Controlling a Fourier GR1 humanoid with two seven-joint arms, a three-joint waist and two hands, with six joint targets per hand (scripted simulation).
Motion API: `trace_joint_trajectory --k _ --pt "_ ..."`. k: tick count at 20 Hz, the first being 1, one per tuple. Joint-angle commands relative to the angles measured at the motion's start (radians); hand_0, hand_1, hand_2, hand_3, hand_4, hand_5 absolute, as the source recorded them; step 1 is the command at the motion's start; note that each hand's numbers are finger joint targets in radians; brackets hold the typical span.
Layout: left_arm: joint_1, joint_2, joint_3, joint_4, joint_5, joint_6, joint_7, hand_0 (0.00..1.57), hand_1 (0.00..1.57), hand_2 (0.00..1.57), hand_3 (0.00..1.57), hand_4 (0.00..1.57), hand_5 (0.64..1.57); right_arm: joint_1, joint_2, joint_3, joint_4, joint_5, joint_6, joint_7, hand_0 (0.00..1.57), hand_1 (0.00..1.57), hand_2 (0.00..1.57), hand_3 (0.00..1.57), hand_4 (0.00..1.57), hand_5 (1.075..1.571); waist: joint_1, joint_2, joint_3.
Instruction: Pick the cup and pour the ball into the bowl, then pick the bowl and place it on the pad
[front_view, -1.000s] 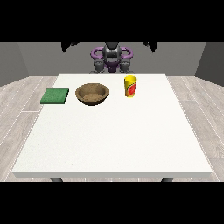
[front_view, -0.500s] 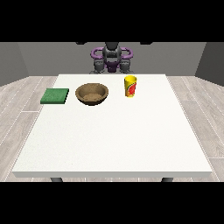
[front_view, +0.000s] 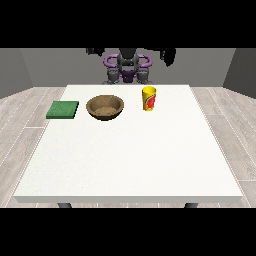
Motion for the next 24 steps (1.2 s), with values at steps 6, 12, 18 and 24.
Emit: trace_joint_trajectory --k 6,12,18,24 --pt "0.104 -0.033 -0.118 0.07 -0.059 0.023 -0.236 0.0 0.0 0.0 0.0 0.0 1.541 -0.08 -0.112 -0.21 0.166 -0.046 0.08 -0.139 0.0 0.0 0.37 0.65 0.68 1.568 0.037 0.116 0.0005" --pt "0.068 -0.012 -0.027 0.281 -0.056 -0.056 -0.412 0.0 0.0 0.0 0.0 0.0 1.535 -0.171 -0.185 -0.271 0.217 -0.069 0.138 -0.076 0.0 0.0 0.35 0.54 0.66 1.565 0.023 0.152 -0.0001" --pt "-0.008 -0.02 -0.002 0.445 -0.098 -0.016 -0.507 0.0 0.0 0.0 0.0 0.0 1.536 -0.214 -0.165 -0.299 0.315 -0.048 0.125 -0.164 0.0 0.0 0.44 0.6 0.65 1.565 0.029 0.154 0.0001" --pt "-0.029 -0.006 0.039 0.611 -0.094 -0.024 -0.601 0.0 0.0 0.0 0.0 0.0 1.53 -0.198 -0.222 -0.347 0.32 -0.099 0.205 -0.131 0.0 0.0 0.41 0.59 0.64 1.563 -0.018 0.118 0.0"
